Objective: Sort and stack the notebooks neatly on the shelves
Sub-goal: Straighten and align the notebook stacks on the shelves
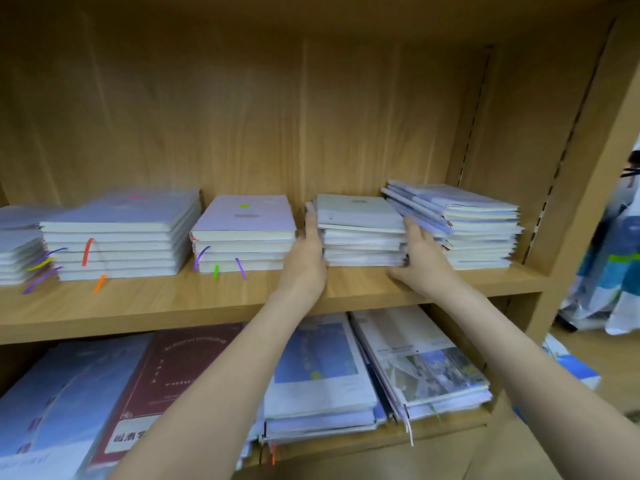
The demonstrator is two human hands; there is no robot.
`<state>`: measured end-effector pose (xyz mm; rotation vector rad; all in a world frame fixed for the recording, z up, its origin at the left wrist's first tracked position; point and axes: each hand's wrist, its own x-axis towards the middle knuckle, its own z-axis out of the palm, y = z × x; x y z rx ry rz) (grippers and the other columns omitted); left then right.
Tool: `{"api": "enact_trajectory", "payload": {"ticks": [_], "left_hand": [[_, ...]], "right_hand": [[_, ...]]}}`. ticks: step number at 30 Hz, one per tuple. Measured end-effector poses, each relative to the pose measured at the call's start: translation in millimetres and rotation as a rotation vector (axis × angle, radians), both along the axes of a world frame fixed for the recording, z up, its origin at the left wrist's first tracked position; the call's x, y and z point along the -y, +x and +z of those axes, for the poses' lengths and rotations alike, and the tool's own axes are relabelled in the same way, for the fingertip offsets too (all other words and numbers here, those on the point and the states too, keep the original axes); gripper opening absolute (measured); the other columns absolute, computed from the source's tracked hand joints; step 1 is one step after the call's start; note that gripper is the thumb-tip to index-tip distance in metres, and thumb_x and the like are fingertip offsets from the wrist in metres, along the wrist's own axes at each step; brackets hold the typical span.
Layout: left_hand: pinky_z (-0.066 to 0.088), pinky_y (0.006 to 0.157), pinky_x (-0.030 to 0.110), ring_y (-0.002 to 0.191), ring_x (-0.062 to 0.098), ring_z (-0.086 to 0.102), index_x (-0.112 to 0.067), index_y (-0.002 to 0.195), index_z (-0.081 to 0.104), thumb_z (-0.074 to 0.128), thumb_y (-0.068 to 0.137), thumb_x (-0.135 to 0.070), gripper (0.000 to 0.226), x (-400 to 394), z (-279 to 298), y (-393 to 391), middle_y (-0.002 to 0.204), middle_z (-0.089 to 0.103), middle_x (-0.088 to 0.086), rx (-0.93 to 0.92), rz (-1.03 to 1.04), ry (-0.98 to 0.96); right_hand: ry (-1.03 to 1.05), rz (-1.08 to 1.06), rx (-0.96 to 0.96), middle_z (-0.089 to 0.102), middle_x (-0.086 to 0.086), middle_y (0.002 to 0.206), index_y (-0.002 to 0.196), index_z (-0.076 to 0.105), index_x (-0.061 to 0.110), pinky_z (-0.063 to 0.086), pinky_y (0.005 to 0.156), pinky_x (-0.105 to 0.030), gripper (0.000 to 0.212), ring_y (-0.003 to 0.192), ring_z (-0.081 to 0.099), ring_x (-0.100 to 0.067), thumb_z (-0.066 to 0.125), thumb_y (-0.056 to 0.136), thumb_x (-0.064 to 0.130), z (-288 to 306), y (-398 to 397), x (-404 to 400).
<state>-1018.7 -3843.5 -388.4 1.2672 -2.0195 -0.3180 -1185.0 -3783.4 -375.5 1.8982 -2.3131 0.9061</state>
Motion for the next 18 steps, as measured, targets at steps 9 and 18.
{"api": "enact_trajectory", "payload": {"ticks": [9, 18], "left_hand": [[0.044, 0.085, 0.032, 0.107, 0.033, 0.055, -0.003, 0.115, 0.054, 0.054, 0.088, -0.007, 0.027, -5, 5, 0, 0.114, 0.061, 0.018, -0.112, 0.052, 0.147], [0.048, 0.094, 0.040, 0.107, 0.026, 0.060, -0.004, 0.126, 0.049, 0.056, 0.082, 0.002, 0.045, -37, -10, 24, 0.115, 0.063, 0.011, -0.310, -0.105, 0.202]], "right_hand": [[-0.065, 0.002, 0.344, 0.037, -0.013, 0.144, 0.149, 0.019, 0.017, 0.032, 0.104, -0.031, 0.090, 0.131, 0.038, -0.028, 0.072, 0.078, 0.007, 6, 2, 6], [-0.143, 0.162, 0.574, 0.039, 0.002, 0.136, 0.143, 0.031, 0.023, 0.032, 0.091, -0.022, 0.078, 0.114, 0.036, -0.007, 0.074, 0.078, 0.014, 4, 1, -48]]}}
